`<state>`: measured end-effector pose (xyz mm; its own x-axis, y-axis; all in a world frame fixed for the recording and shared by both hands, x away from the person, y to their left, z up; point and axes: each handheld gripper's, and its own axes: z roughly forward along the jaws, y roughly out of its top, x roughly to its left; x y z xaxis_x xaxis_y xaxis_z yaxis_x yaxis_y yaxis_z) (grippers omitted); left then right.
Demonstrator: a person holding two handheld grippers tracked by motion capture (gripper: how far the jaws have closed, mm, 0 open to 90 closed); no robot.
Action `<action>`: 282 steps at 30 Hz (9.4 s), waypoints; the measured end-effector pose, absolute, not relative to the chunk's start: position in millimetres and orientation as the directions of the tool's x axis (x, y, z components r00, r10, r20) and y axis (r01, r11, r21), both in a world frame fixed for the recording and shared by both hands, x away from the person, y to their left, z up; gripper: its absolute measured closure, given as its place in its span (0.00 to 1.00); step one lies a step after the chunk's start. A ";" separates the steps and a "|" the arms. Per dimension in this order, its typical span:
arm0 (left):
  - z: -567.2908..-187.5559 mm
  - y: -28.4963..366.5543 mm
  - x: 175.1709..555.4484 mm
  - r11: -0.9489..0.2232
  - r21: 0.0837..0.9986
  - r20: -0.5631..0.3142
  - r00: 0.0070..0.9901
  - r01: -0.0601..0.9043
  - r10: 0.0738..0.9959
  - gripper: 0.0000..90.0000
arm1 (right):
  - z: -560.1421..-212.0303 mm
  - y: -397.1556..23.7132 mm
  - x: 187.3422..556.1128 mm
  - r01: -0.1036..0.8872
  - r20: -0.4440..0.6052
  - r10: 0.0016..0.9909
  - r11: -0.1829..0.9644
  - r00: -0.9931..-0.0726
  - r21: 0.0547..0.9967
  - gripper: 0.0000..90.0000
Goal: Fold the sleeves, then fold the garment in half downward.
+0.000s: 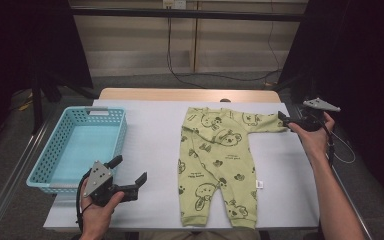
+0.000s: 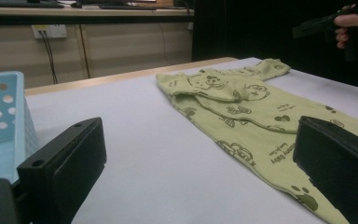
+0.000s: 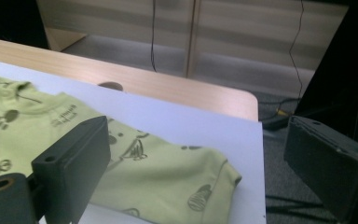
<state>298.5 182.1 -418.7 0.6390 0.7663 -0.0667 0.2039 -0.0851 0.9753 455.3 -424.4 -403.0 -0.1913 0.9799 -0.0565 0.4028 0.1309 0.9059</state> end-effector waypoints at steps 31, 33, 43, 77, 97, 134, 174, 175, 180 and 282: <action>-422.5 173.4 297.2 -0.106 0.972 -0.063 0.660 0.212 0.749 0.03 | -463.0 -445.5 483.0 0.640 -0.015 0.996 0.067 -0.086 0.766 0.71; -422.1 173.8 296.8 -0.105 0.972 -0.062 0.656 0.212 0.753 0.03 | -462.9 -444.9 482.6 0.651 0.006 0.996 0.053 -0.089 0.757 0.74; -421.3 175.9 297.5 -0.087 0.972 -0.076 0.645 0.217 0.761 0.04 | -462.8 -441.9 483.0 0.648 0.017 0.995 0.051 -0.097 0.760 0.97; -419.8 171.7 300.9 -0.063 0.974 -0.085 0.614 0.216 0.785 0.05 | -421.7 -402.6 470.4 0.440 -0.004 0.973 0.108 -0.230 0.891 0.99; -420.1 174.4 300.3 -0.049 0.975 -0.097 0.612 0.218 0.785 0.05 | -395.6 -378.1 461.3 0.396 -0.005 0.944 0.143 -0.329 0.907 0.99; -419.8 174.5 302.2 -0.068 0.973 -0.085 0.614 0.222 0.785 0.05 | -355.0 -313.3 466.2 0.346 0.015 0.857 0.193 -0.516 0.918 0.99; -418.9 174.9 301.4 -0.074 0.975 -0.074 0.622 0.209 0.780 0.05 | -404.4 -256.8 476.0 0.376 0.027 0.794 0.257 -0.607 0.890 0.99; -418.3 176.9 301.6 -0.103 0.972 -0.052 0.622 0.210 0.781 0.05 | -405.8 -255.9 475.9 0.377 0.026 0.794 0.260 -0.608 0.889 0.99; -418.6 172.8 300.4 -0.070 0.975 -0.081 0.632 0.210 0.771 0.05 | -411.6 -250.4 476.4 0.379 0.033 0.790 0.257 -0.612 0.889 0.99; -423.4 151.0 316.2 -0.087 0.963 -0.112 0.671 0.256 0.733 0.04 | -421.4 -298.5 346.4 0.341 0.070 0.877 0.110 -0.475 0.933 0.09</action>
<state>316.2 151.0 -423.4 0.6710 0.7330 -0.1121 0.2558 -0.0869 0.9628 346.4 -298.5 -421.4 -0.4748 0.8773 0.0702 0.3415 0.1101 0.9334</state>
